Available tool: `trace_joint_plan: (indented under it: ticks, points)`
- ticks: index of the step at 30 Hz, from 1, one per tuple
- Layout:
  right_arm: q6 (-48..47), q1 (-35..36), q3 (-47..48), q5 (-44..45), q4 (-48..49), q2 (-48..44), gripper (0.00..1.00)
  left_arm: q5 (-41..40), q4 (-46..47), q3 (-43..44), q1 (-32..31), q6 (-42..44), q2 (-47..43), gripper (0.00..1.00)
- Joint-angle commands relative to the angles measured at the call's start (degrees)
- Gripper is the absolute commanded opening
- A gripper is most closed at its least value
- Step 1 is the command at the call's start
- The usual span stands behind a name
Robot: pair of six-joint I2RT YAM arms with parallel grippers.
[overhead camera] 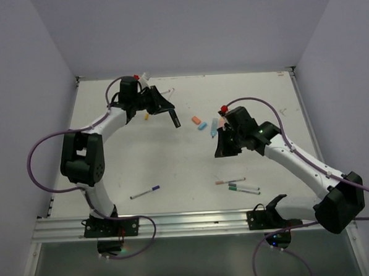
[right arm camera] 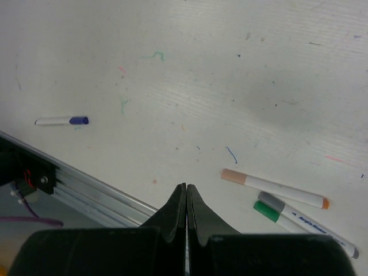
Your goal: Open the pen caps
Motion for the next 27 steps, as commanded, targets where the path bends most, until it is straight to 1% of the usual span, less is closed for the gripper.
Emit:
trace_joint_plan:
  ticks: [1,3,4,5,6,7,8,9,10,11,12,13,14,16,17,18,20,21,22,23,24,25,27]
  points:
    - [-4.0,-4.9,1.9,-5.0,-2.7,0.4,0.00,1.8,-3.6,2.4,0.1,4.5,2.7,0.00]
    - [-5.0,-6.1,4.0,-8.1,-2.6,2.0,0.00,2.7,-2.9,1.5,0.1,3.5,2.7,0.00]
    - [-5.8,-6.1,4.8,-9.5,-2.4,3.0,0.00,3.7,-0.4,0.7,0.1,2.7,2.4,0.00]
    - [-6.1,-6.1,5.8,-13.8,-0.6,5.4,0.00,6.6,1.0,-0.1,0.1,0.1,2.1,0.00]
    - [-6.9,-6.1,7.9,-16.3,0.5,6.6,0.16,8.8,5.2,-2.9,0.0,-1.7,1.8,0.00]
    - [-7.0,-6.2,9.3,-17.9,1.5,7.9,0.22,11.0,13.6,-4.6,-0.2,-4.3,1.2,0.00]
    - [-7.2,-6.2,10.8,-19.0,3.0,10.8,0.28,13.3,18.4,-6.2,-0.3,-10.2,1.0,0.00]
    - [-7.3,-6.3,13.7,-20.8,4.1,12.1,0.39,17.4,23.2,-7.8,-0.4,-13.5,0.9,0.00]
    - [-7.3,-6.7,15.2,-22.0,4.8,13.6,0.46,18.9,31.9,-10.4,-0.9,-16.5,0.5,0.00]
    - [-7.4,-6.9,16.9,-23.1,5.0,16.3,0.52,21.1,34.9,-11.2,-1.0,-20.6,0.4,0.00]
    - [-7.5,-7.1,18.3,-23.8,5.3,17.8,0.55,22.0,37.0,-11.5,-1.2,-21.9,0.3,0.00]
    - [-7.6,-7.7,20.5,-25.8,5.4,18.9,0.57,22.9,39.7,-11.7,-1.5,-22.8,0.2,0.00]
    - [-7.7,-8.1,21.4,-26.5,5.7,19.8,0.57,24.1,40.4,-11.7,-1.6,-23.8,-0.1,0.00]
    - [-6.7,-8.8,22.1,-30.8,7.8,21.6,0.58,24.9,41.2,-11.9,-1.6,-24.2,-0.9,0.00]
    - [-6.0,-8.8,21.9,-32.1,10.4,22.1,0.58,25.0,41.9,-12.1,-1.6,-24.8,-1.2,0.00]
    - [-5.0,-8.9,21.8,-33.6,11.2,22.8,0.58,25.2,44.8,-12.7,-1.7,-25.8,-1.7,0.00]
    - [-4.3,-8.8,21.8,-34.6,13.0,23.7,0.58,25.3,49.7,-14.4,-1.8,-30.5,-1.7,0.00]
    - [-3.6,-8.8,21.5,-35.1,13.9,24.2,0.58,25.4,54.3,-15.0,-1.9,-32.2,-1.4,0.00]
    - [-3.0,-8.9,21.0,-36.8,15.2,24.2,0.58,25.4,56.7,-15.4,-2.1,-35.5,-1.2,0.00]
    - [-2.2,-8.8,20.6,-37.1,17.9,24.2,0.58,25.4,58.8,-16.1,-2.2,-37.0,-1.0,0.00]
    - [-0.7,-8.8,19.8,-37.6,19.2,24.2,0.57,25.2,62.0,-16.4,-2.5,-38.3,-0.5,0.00]
    - [-0.2,-8.9,19.5,-37.8,20.0,24.5,0.57,25.1,63.6,-16.5,-2.7,-40.7,-0.3,0.00]
    - [0.6,-8.9,19.2,-38.1,21.6,24.8,0.57,24.9,67.5,-16.5,-3.2,-42.9,0.8,0.00]
